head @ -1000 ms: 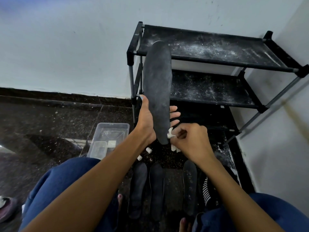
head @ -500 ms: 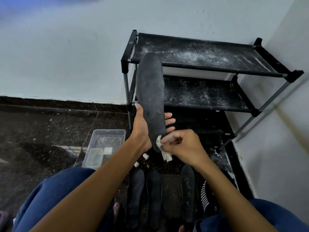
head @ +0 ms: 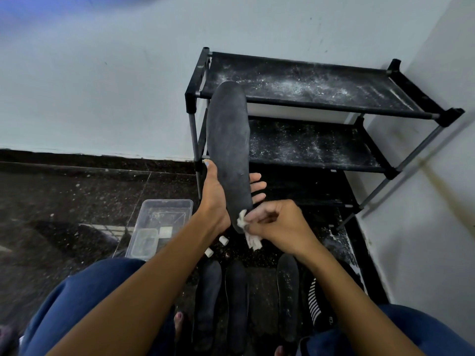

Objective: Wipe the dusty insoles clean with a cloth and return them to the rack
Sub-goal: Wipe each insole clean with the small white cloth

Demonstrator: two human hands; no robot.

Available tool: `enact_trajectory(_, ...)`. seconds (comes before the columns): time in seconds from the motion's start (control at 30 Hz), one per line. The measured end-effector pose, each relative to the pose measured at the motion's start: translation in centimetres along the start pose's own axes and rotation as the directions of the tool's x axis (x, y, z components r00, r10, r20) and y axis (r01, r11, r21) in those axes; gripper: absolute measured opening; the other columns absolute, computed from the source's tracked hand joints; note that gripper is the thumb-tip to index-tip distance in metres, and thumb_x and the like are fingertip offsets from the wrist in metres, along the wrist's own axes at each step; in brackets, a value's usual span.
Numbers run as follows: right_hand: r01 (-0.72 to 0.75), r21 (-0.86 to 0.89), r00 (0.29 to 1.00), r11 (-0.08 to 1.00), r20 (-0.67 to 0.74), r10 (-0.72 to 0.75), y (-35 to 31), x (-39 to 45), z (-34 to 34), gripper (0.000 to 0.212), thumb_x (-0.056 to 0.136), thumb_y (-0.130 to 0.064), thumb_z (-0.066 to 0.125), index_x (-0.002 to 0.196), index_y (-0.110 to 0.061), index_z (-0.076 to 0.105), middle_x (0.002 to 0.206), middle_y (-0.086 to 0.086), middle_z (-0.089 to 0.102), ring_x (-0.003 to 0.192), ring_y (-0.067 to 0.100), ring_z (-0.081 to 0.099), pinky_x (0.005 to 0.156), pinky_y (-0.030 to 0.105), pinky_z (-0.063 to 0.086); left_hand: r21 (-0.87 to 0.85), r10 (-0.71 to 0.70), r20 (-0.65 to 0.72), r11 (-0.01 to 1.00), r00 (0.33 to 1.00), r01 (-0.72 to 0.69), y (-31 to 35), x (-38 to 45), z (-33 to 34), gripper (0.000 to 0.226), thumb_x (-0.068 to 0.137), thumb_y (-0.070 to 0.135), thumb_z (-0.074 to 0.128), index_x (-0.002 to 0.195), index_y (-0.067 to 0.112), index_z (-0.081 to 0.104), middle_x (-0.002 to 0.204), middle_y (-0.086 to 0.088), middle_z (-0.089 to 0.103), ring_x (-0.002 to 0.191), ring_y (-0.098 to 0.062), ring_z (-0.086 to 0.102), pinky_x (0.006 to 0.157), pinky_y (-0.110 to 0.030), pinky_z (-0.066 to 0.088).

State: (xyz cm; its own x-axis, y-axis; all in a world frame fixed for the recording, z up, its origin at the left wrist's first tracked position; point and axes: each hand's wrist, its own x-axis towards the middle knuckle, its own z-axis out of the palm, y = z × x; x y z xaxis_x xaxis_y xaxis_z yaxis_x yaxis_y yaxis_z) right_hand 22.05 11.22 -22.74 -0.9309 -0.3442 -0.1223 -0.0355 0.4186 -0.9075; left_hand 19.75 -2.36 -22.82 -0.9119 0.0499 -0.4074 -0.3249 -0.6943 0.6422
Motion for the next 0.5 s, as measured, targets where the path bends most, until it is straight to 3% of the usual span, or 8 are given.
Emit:
enact_trajectory(0.07, -0.006, 0.009, 0.999, 1.0, 0.033, 0.006, 0.15, -0.02, -0.03, 0.015, 0.068, -0.005, 0.079, 0.07, -0.018, 0.073, 0.069, 0.001, 0.071, 0.066, 0.01, 0.066, 0.069, 0.025, 0.056, -0.002, 0.01, -0.004, 1.0, 1.0, -0.01, -0.04, 0.03, -0.12, 0.098, 0.086, 0.075, 0.011, 0.106, -0.008, 0.06, 0.104, -0.023, 0.066, 0.094, -0.033, 0.065, 0.086, -0.046, 0.051)
enact_trajectory(0.13, 0.026, -0.172, 0.988, 0.985, -0.146, -0.051, 0.51, 0.31, -0.26, 0.011, 0.069, -0.008, 0.077, 0.072, -0.018, 0.073, 0.066, -0.007, 0.069, 0.061, 0.003, 0.063, 0.063, 0.015, 0.052, -0.001, 0.01, 0.001, 1.0, 1.0, -0.01, 0.0, -0.02, -0.04, 0.098, 0.087, 0.074, 0.01, 0.11, -0.008, 0.058, 0.106, -0.025, 0.064, 0.094, -0.033, 0.064, 0.086, -0.046, 0.051)
enact_trajectory(0.23, 0.043, -0.365, 0.945, 0.93, -0.288, -0.156, 0.59, 0.29, 0.04, 0.007, 0.07, -0.011, 0.072, 0.073, -0.017, 0.07, 0.064, -0.01, 0.065, 0.06, 0.003, 0.061, 0.06, 0.018, 0.05, 0.01, -0.007, 0.01, 1.0, 1.0, 0.007, 0.07, -0.31, 0.21, 0.097, 0.087, 0.073, 0.011, 0.1, -0.01, 0.061, 0.099, -0.026, 0.066, 0.095, -0.035, 0.063, 0.091, -0.045, 0.048)
enact_trajectory(0.3, 0.05, -0.333, 0.951, 0.942, -0.272, -0.147, 0.59, 0.1, 0.43, 0.007, 0.069, -0.011, 0.073, 0.071, -0.017, 0.071, 0.064, -0.009, 0.066, 0.059, 0.003, 0.061, 0.062, 0.019, 0.052, 0.004, -0.021, 0.005, 1.0, 1.0, 0.021, 0.21, -0.29, 0.17, 0.098, 0.087, 0.074, 0.012, 0.096, -0.01, 0.062, 0.095, -0.027, 0.067, 0.095, -0.036, 0.063, 0.093, -0.044, 0.048)
enact_trajectory(0.37, 0.028, -0.245, 0.951, 0.969, -0.292, -0.101, 0.46, 0.01, 0.39, 0.01, 0.067, -0.01, 0.075, 0.069, -0.019, 0.07, 0.062, -0.011, 0.066, 0.06, 0.002, 0.062, 0.063, 0.017, 0.052, -0.015, 0.001, -0.004, 1.0, 1.0, -0.001, 0.37, -0.13, 0.03, 0.099, 0.088, 0.073, 0.011, 0.109, -0.01, 0.059, 0.106, -0.029, 0.064, 0.095, -0.035, 0.065, 0.087, -0.042, 0.053)
enact_trajectory(0.43, 0.002, -0.17, 0.917, 0.986, -0.392, -0.069, 0.33, 0.09, -0.14, 0.013, 0.067, -0.008, 0.075, 0.067, -0.02, 0.069, 0.06, -0.012, 0.065, 0.06, -0.002, 0.062, 0.061, 0.013, 0.051, -0.038, 0.05, -0.022, 0.998, 0.998, -0.051, 0.44, 0.02, -0.01, 0.096, 0.089, 0.071, 0.011, 0.125, -0.008, 0.051, 0.107, -0.027, 0.064, 0.089, -0.034, 0.067, 0.077, -0.04, 0.057)
enact_trajectory(0.5, 0.029, -0.139, 0.883, 0.99, -0.46, -0.09, 0.08, 0.11, -0.39, 0.014, 0.069, -0.007, 0.074, 0.07, -0.02, 0.069, 0.061, -0.013, 0.064, 0.06, -0.004, 0.061, 0.058, 0.009, 0.048, -0.042, 0.082, -0.034, 0.996, 0.996, -0.084, 0.49, 0.02, 0.05, 0.093, 0.09, 0.069, 0.011, 0.128, -0.007, 0.049, 0.099, -0.024, 0.065, 0.084, -0.033, 0.068, 0.076, -0.04, 0.058)
